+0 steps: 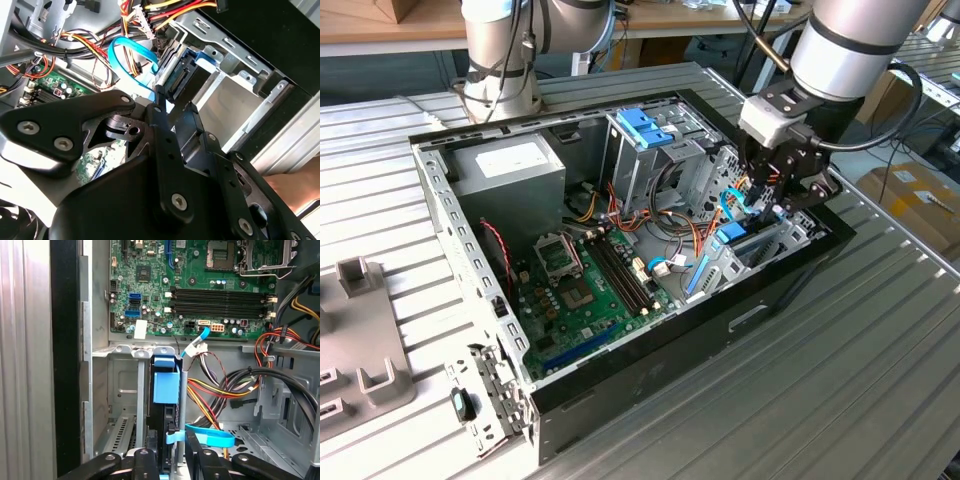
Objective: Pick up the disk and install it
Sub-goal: 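Insert the first disk wire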
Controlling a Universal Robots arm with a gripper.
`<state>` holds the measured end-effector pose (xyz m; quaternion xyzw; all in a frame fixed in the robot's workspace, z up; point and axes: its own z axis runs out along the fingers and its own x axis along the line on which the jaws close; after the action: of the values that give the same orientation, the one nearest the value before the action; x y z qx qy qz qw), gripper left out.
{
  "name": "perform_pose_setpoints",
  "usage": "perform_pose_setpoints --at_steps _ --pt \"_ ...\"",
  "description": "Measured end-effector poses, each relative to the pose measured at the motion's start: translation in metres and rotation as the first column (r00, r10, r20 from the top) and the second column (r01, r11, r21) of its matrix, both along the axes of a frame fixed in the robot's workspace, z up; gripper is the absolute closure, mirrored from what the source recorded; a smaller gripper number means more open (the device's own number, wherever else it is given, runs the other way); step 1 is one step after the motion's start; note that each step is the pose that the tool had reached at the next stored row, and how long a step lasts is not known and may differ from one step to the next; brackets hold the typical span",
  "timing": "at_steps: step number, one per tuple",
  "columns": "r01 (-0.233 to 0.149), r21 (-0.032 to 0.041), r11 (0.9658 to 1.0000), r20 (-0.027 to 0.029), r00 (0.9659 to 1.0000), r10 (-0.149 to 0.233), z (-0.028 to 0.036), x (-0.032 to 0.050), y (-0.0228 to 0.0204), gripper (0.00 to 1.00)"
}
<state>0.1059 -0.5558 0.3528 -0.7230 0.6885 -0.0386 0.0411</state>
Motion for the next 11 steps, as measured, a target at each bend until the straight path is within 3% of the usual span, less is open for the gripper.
perform_pose_setpoints --at_steps 11 --pt "0.0 0.0002 1.0 0.0 1.0 0.0 0.0039 0.0001 0.0 0.64"
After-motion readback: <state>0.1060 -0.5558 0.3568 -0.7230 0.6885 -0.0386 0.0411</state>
